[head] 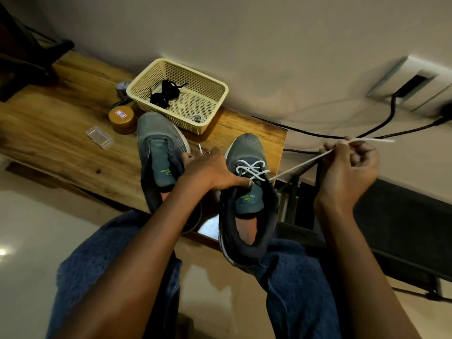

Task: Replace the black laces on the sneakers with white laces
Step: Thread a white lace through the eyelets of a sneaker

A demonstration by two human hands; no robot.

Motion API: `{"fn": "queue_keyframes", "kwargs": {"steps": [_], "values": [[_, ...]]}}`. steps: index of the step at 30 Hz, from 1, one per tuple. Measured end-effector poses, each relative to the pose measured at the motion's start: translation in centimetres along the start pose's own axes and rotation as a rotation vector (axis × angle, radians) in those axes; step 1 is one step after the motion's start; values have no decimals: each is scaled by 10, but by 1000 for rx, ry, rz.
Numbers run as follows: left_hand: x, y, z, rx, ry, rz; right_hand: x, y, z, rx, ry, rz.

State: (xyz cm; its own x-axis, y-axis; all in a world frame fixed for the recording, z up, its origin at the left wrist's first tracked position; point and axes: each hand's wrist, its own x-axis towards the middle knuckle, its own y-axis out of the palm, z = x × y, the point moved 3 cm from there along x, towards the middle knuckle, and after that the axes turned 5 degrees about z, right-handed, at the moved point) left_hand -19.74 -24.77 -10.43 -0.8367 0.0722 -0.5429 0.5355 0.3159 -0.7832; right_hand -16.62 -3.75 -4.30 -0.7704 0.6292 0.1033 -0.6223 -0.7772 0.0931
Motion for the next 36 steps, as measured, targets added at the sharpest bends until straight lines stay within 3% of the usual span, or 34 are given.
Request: {"fn": "queue_keyframes", "kwargs": {"steps": [6, 13, 15, 20, 23, 29, 36], "values": [[-11, -7, -3, -70, 28, -31, 0, -1, 17, 25, -189, -55], [-23, -11, -8, -143, 36, 142, -12, 4, 36, 6, -395, -44], [-21, -10, -6, -230, 51, 158, -14, 9, 37, -90, -411, 69], [-15, -9, -2, -411, 109, 185, -23, 29, 10, -542, -161, 702], [-15, -10, 3, -520, 126, 219, -27, 33, -6, -700, -70, 892], [-18, -12, 6, -616, 148, 228, -37, 37, -20, -954, -77, 996], [-16, -11, 10, -664, 153, 291, -56, 48, -23, -1194, -245, 1055]]}}
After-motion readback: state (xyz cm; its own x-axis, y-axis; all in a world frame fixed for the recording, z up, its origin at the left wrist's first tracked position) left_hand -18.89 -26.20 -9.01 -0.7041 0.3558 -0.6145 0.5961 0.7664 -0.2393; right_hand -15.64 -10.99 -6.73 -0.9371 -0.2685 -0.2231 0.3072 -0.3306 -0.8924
